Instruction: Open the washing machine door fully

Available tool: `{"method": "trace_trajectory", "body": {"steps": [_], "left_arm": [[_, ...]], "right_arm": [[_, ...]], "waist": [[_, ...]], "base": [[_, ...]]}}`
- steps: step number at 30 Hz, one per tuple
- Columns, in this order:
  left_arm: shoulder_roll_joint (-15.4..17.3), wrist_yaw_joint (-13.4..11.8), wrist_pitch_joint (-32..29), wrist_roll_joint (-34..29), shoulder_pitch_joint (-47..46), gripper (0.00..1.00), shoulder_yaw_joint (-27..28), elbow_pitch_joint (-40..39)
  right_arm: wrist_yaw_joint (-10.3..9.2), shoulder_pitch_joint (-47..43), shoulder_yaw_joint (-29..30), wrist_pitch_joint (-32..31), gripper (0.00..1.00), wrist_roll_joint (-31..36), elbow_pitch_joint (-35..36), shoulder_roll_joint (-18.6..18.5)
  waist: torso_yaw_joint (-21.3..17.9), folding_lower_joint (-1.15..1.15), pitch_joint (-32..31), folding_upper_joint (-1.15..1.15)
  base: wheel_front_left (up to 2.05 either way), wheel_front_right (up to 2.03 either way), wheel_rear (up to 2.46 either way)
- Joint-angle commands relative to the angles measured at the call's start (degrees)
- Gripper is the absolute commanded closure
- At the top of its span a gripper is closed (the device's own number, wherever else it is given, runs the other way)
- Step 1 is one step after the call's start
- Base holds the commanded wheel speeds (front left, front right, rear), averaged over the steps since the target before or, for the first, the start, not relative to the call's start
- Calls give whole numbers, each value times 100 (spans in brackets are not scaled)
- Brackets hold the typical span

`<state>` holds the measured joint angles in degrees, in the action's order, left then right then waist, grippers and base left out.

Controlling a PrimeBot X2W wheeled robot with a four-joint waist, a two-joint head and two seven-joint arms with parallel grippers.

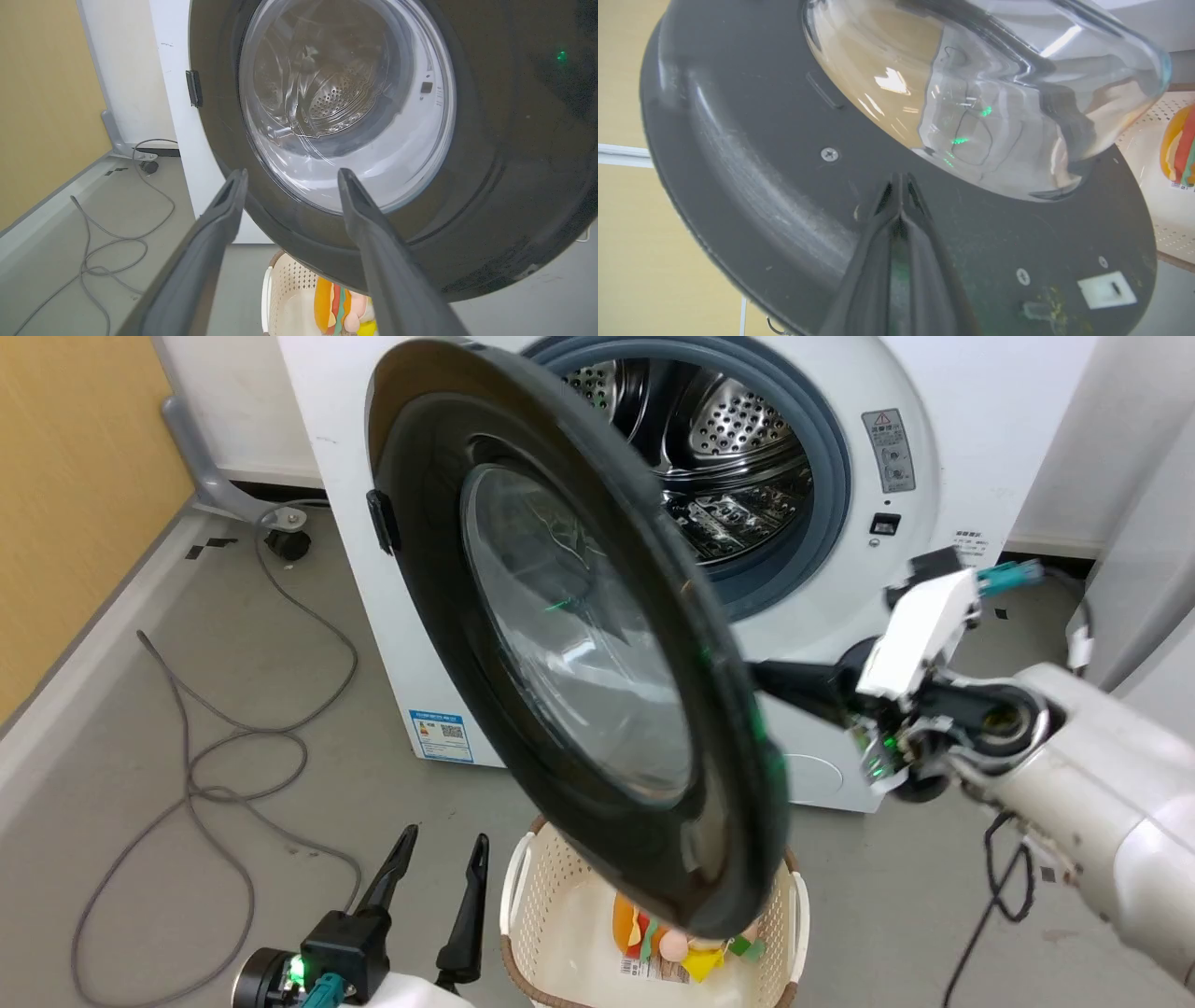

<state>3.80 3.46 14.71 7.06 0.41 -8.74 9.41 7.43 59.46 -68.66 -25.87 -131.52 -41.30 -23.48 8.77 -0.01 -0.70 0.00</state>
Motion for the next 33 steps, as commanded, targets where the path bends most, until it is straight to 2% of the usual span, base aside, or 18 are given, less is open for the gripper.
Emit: {"method": "trace_trajectory", "body": {"steps": [1,10,16,19,20,21,22,29,33], "left_arm": [[14,-29,29,-39,88,0,22,8],[-3,-20,29,-45,73,0,82,16],[-17,-19,29,-48,61,0,107,-3],[-24,-20,29,-51,54,0,117,-6],[-27,-22,29,-51,54,0,121,-9],[-30,-26,29,-51,54,0,124,-13],[-32,-29,29,-49,51,0,128,-19],[-48,-47,29,-37,37,0,171,-32],[-58,-59,29,-17,48,0,188,-27]], "right_arm": [[6,-137,-42,66,100,-36,205,-11],[6,-364,-300,571,100,-211,1481,-303],[6,-600,-397,944,100,-341,1921,-384],[6,-768,-348,1353,100,-465,2045,-388],[6,-844,-276,1535,69,-494,2093,-385],[6,-940,-176,1718,22,-527,2156,-387],[6,-1048,-48,1927,0,-538,2224,-397],[6,-2169,1248,3619,0,-272,2873,-502],[6,-3103,2040,4038,0,69,3209,-569]], "waist": [[-2,1,5,0],[-36,1,51,0],[-84,1,84,0],[-119,1,95,0],[-132,1,99,0],[-143,1,102,0],[-157,1,110,0],[-331,1,141,0],[-435,1,115,0]], "base": [[0,0,0],[0,0,0],[0,0,0],[0,0,0],[0,0,0],[0,0,0],[0,0,0],[0,0,0],[0,0,0]]}}
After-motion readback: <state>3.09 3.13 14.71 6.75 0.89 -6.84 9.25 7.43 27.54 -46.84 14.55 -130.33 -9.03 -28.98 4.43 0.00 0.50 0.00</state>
